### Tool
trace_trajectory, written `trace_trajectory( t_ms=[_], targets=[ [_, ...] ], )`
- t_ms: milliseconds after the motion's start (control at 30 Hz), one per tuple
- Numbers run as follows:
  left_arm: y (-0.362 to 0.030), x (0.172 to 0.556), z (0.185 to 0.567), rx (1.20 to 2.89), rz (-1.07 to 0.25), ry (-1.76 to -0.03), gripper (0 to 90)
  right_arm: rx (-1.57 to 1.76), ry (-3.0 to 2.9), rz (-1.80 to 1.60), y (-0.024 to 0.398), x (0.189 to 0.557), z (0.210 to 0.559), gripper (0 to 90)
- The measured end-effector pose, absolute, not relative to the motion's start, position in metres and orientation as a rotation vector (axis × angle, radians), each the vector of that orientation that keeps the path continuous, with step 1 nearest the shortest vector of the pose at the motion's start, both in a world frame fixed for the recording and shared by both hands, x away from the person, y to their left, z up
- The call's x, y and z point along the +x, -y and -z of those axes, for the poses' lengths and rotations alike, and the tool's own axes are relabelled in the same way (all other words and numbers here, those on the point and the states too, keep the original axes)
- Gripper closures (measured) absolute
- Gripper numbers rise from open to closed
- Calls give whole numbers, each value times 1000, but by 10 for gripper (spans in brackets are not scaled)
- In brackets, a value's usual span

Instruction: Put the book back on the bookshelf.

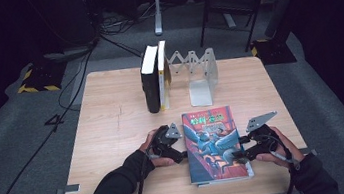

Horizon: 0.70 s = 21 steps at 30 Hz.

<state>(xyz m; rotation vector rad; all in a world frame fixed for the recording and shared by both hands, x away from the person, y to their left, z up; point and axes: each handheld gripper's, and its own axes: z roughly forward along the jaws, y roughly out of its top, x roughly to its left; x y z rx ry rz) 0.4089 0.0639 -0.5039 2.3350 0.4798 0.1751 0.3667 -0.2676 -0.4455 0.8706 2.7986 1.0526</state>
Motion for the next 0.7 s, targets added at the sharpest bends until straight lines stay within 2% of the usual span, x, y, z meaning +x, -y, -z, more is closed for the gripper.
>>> trace_trajectory(
  t_ms=[400, 533, 567, 633, 700],
  targets=[
    [-64, 409, 504, 2335, -177, -481, 156, 867, -2747, -1198, 265, 374, 443, 480],
    [-64, 409, 504, 2336, -177, -481, 156, 849, -2718, -1235, 265, 374, 441, 598],
    [-64, 409, 504, 2336, -177, -481, 155, 849, -2718, -1235, 265, 374, 441, 598],
    [-64, 409, 504, 2337, -177, -482, 155, 830, -2701, -1288, 266, 375, 439, 700],
    [-65, 411, 503, 2334, -181, -497, 172, 800, -2699, -1298, 264, 374, 437, 743]
  ],
)
